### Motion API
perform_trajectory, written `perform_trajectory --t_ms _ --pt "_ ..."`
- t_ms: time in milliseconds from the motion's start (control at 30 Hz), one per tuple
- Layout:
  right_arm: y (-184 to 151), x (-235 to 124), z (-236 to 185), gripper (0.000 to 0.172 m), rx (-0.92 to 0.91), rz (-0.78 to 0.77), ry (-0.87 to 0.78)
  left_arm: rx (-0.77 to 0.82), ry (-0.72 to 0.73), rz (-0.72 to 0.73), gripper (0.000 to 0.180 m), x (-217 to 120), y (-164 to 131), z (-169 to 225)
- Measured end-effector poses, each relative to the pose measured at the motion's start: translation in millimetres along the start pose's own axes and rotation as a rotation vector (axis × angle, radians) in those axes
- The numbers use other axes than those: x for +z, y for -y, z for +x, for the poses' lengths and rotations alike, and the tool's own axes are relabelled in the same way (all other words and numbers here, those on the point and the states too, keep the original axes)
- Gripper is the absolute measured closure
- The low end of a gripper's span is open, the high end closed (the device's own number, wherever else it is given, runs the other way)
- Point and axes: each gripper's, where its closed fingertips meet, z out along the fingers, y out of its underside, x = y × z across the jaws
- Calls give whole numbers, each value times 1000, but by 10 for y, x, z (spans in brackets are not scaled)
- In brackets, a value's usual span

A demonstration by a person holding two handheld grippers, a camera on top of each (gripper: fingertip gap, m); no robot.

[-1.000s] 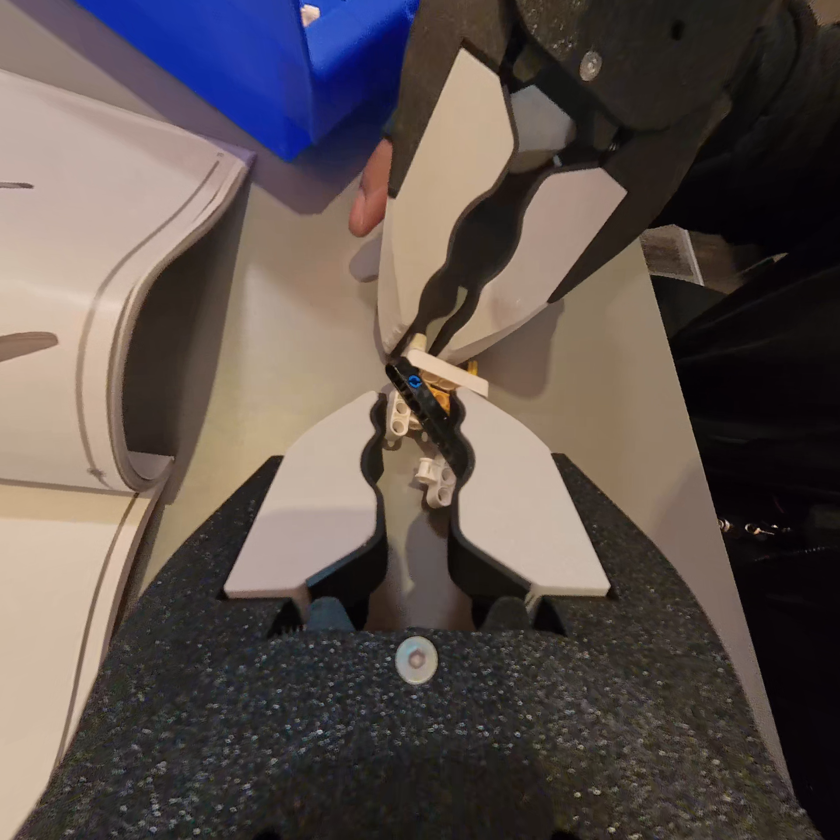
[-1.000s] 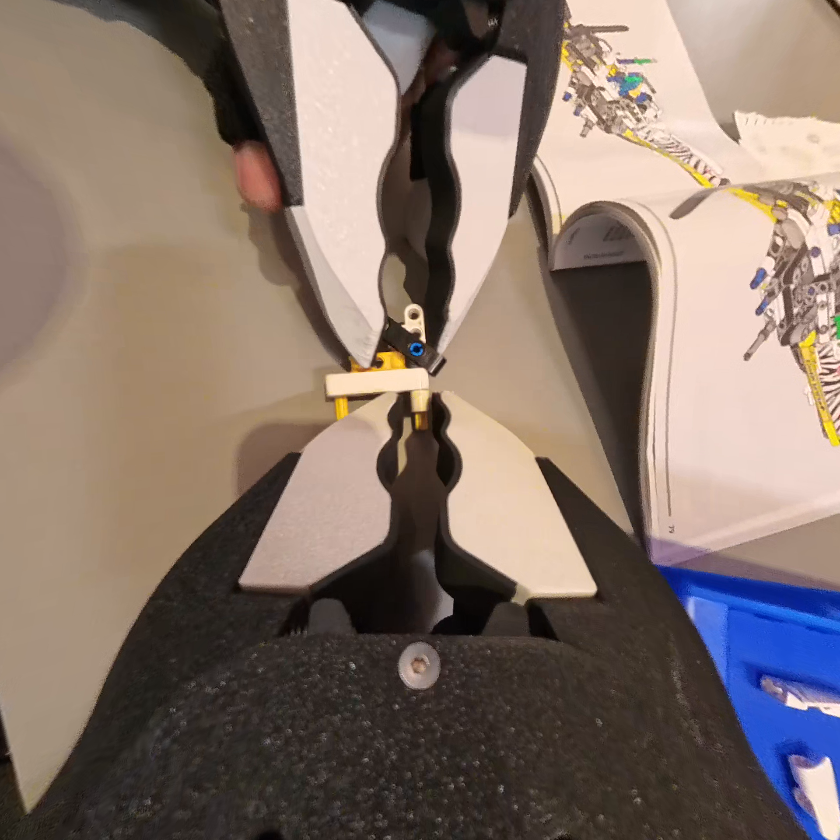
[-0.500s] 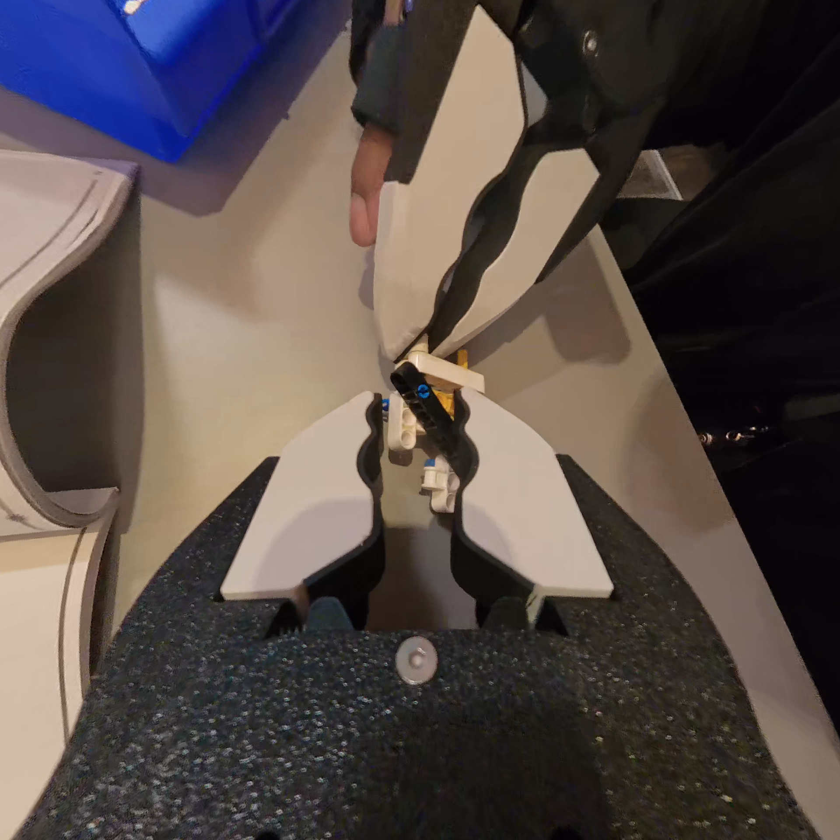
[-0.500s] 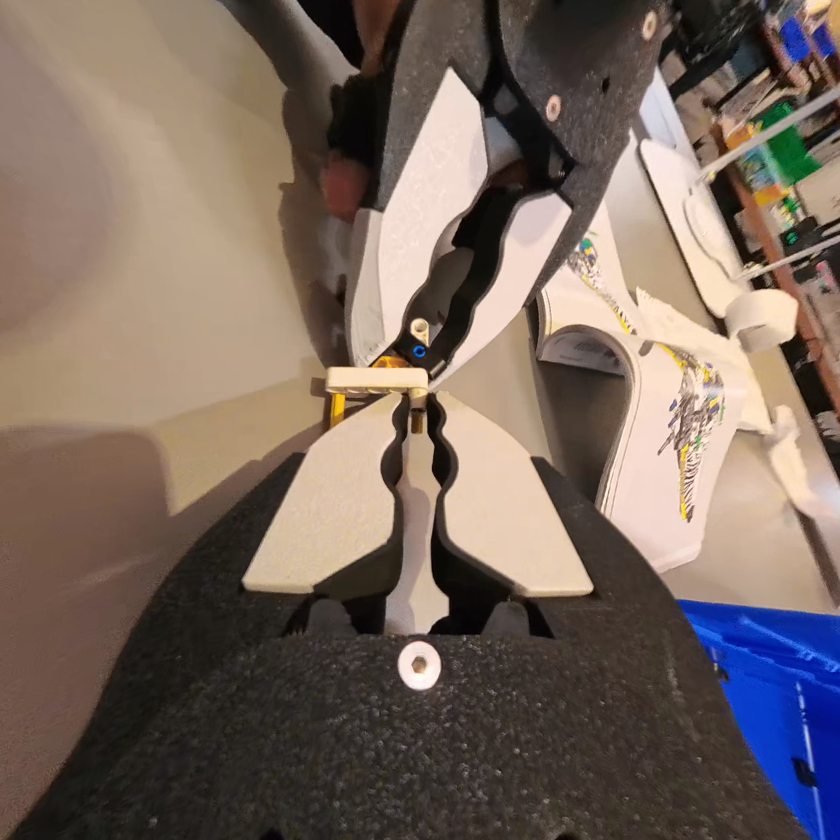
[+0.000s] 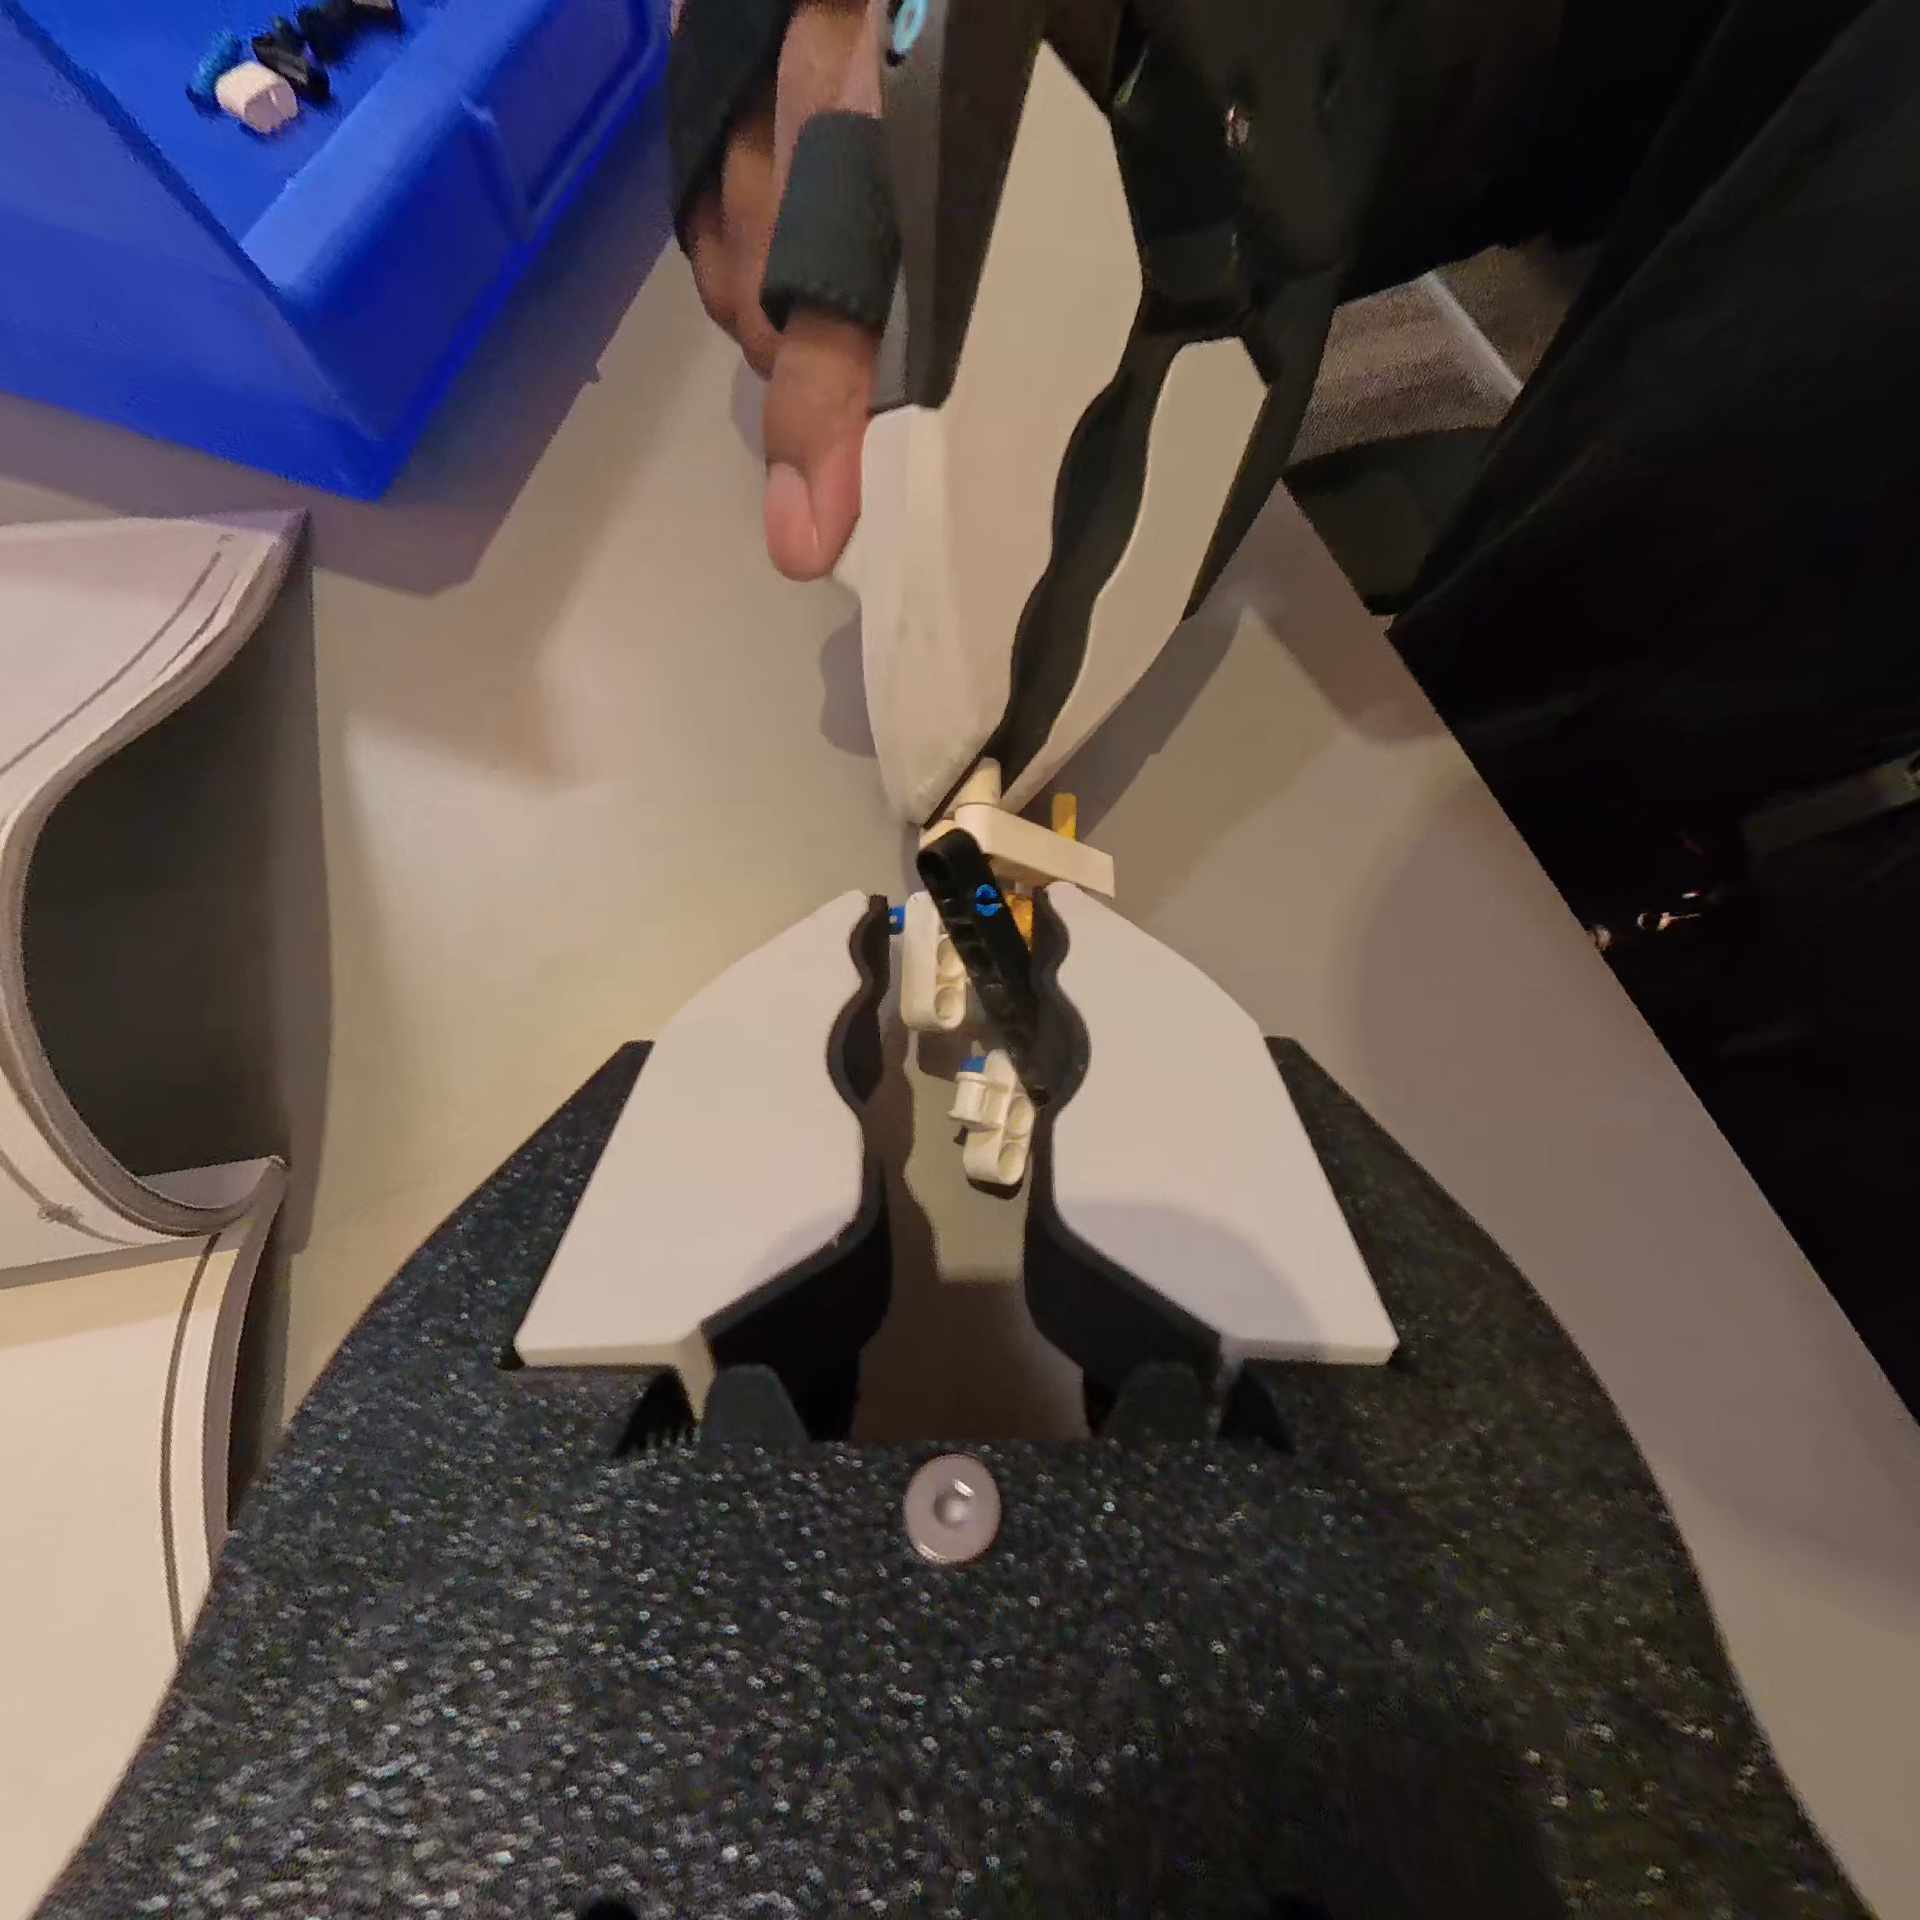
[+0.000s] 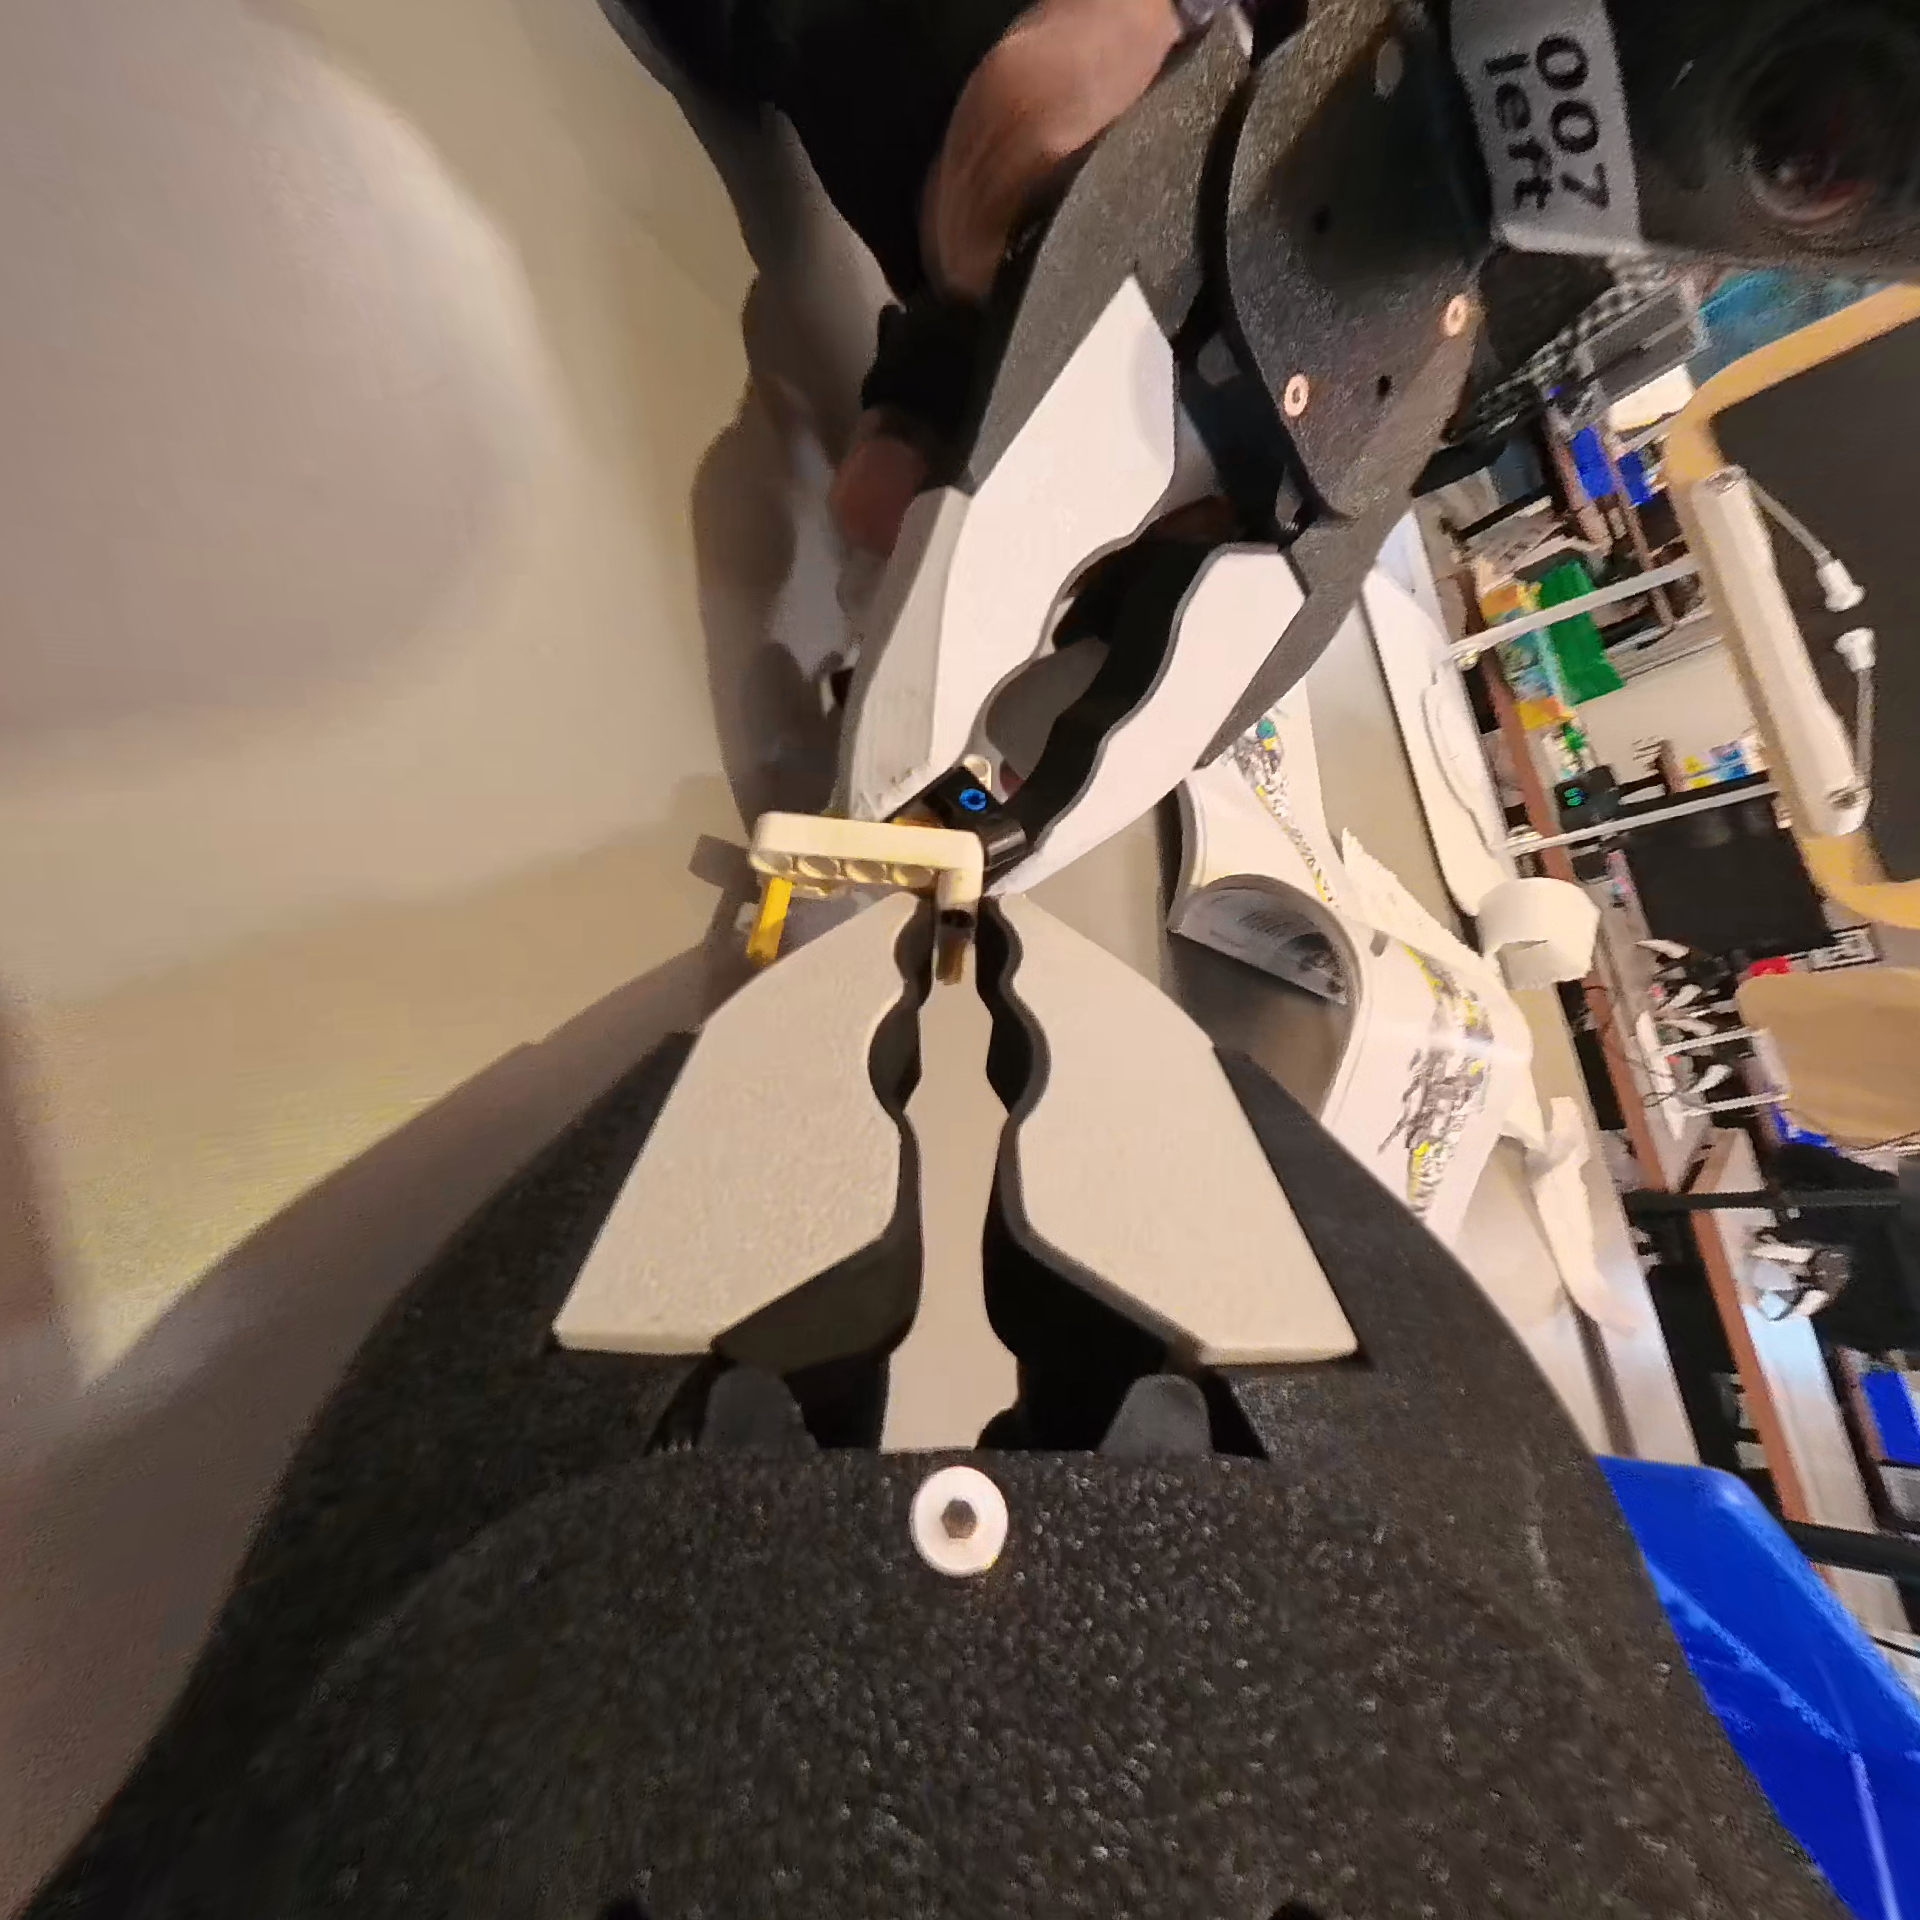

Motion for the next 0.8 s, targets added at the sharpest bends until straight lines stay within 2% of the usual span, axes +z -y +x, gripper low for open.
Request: perform_trajectory --t_ms 100,300,400,467,700,800 --pt "40 -41 21 164 -20 23 -30 14 2 62 153 -44 52 17" --pt "17 -89 55 164 -12 42 -51 1 12 95 154 -80 72 -6" --pt "-132 -180 110 164 15 16 -66 -27 17 89 155 -138 18 -41" --pt "-255 -254 138 164 56 6 -65 -53 -9 137 155 -202 49 -30" --pt "-288 -191 109 164 69 -17 -42 -68 48 -11 152 -67 -76 -106" --pt "-301 -184 140 164 99 -24 -47 -85 95 10 142 -78 -44 -175"
